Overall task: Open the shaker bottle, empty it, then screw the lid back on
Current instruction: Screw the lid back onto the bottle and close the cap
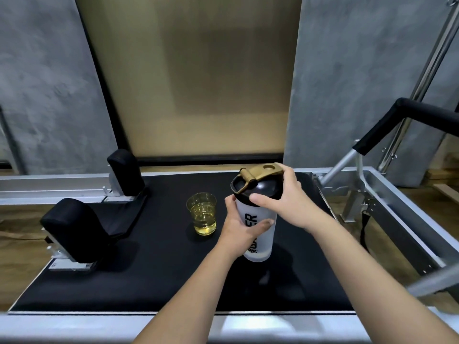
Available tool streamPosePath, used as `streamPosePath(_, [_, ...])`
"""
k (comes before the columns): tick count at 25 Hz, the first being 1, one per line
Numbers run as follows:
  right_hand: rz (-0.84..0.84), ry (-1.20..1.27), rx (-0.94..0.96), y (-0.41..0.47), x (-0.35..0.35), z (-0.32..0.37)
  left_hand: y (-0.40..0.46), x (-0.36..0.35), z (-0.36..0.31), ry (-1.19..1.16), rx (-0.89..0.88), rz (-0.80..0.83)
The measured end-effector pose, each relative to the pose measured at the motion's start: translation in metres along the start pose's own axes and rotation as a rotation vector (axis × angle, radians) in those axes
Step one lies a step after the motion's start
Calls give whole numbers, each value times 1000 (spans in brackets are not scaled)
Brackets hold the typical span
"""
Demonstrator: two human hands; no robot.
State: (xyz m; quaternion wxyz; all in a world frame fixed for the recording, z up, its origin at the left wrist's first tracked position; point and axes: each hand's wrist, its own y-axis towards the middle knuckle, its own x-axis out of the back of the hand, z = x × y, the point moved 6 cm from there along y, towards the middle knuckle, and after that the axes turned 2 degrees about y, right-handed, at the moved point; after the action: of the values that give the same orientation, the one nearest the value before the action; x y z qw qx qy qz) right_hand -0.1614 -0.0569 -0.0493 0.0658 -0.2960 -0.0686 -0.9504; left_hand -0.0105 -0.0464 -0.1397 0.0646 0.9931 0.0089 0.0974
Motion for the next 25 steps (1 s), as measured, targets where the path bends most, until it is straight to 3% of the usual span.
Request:
streamPosePath(2, [150, 111, 34, 3, 3, -4, 1, 3, 2, 11, 8, 4])
streamPosePath(4, [165, 146, 58, 5, 4, -4, 1, 1, 2, 12, 6, 10])
streamPosePath(13, [-260, -38, -20, -14, 0, 11, -2, -8, -2, 50, 12, -30])
streamPosePath(17, [-145, -7, -21, -11, 5, 2, -3, -4, -1, 49, -5, -36])
streamPosePath(20, [11, -52, 93, -4, 12, 11, -3, -2, 0, 50, -21, -27])
streamPosePath(25, [222, -592, 265, 10, 25, 46, -1, 3, 0, 76, -13, 28])
